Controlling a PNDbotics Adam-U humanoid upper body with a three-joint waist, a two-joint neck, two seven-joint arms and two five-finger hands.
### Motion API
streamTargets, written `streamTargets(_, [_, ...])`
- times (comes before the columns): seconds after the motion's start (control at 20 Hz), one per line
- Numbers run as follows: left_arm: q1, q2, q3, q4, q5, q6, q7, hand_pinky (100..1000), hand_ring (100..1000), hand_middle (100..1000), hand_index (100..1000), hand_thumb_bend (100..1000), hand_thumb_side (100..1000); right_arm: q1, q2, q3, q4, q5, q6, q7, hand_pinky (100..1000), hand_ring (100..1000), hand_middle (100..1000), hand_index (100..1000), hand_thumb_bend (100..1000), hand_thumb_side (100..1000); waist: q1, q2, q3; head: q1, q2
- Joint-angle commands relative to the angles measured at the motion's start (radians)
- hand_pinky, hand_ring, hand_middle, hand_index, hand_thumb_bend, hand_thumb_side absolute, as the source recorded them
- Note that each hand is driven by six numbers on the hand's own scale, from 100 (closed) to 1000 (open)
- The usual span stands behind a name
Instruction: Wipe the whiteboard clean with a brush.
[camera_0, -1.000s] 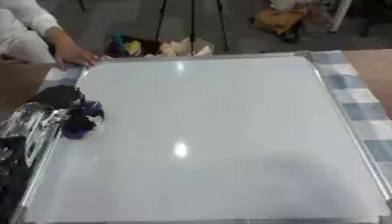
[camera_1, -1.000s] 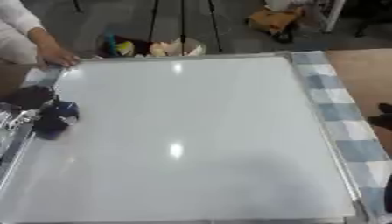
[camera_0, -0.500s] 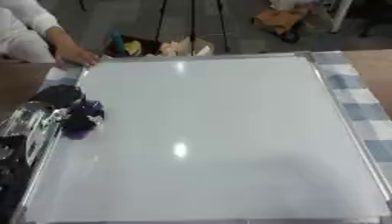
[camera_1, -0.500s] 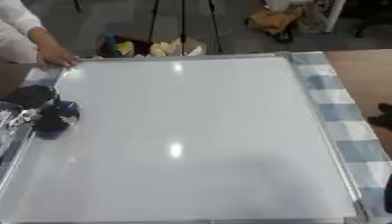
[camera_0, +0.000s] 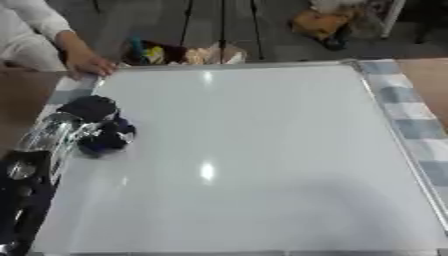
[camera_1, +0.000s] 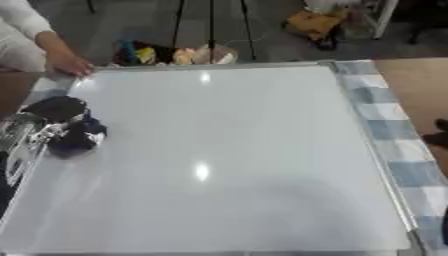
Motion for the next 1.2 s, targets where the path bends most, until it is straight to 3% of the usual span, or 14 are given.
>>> streamTargets(0.05, [0.021, -0.061, -0.053, 0.005, -0.011, -0.033, -0.017, 277, 434, 259, 356, 100, 781, -0.008, -0.012, -0.001, -0.020, -0.010, -0.001, 0.005, 645, 753, 574, 800, 100, 768, -0.006, -0.006, -0.006, 0.004, -0.007])
streamTargets(0.6, [0.042, -0.113, -0.122, -0.091, -0.004, -0.111, -0.034, 262, 424, 250, 352, 100, 783, -0.010, -0.013, -0.003, -0.020, -0.012, 0.004, 0.002, 644, 752, 573, 799, 100, 767, -0.004, -0.006, -0.005, 0.006, -0.006])
streamTargets(1.2, [0.082, -0.150, -0.139, -0.231, 0.065, -0.116, -0.089, 216, 392, 221, 338, 100, 772, -0.008, -0.015, -0.004, -0.020, -0.013, 0.004, -0.002, 643, 752, 573, 799, 100, 761, -0.004, -0.008, -0.001, 0.005, -0.006])
